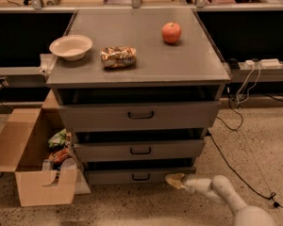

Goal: Close bottom drawer

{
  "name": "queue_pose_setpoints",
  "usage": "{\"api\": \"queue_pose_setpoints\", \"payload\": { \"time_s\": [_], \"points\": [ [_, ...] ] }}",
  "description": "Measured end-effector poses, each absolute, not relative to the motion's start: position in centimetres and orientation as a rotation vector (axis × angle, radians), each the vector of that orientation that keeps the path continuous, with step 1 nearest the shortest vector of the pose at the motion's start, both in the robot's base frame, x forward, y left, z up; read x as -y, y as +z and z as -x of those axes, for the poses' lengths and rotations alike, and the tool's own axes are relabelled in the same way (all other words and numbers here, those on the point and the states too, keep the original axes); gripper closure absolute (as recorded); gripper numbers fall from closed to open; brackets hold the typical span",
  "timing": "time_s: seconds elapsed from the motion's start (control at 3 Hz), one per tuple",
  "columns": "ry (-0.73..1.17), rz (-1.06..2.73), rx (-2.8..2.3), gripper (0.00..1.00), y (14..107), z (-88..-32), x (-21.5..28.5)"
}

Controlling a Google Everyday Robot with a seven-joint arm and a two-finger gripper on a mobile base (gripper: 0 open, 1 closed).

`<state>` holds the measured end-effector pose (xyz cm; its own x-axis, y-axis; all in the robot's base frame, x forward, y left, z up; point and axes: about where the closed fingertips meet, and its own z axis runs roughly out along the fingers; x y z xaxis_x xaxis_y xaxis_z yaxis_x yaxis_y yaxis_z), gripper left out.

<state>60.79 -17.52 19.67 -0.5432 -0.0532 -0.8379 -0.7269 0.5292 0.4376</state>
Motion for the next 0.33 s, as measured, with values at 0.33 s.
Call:
{"api": "queue_pose_setpoints", "payload": {
  "time_s": [0.33],
  "points": [
    [1.124, 0.752, -1.892, 1.0, 21.67, -58.54, 19.48]
  ]
}}
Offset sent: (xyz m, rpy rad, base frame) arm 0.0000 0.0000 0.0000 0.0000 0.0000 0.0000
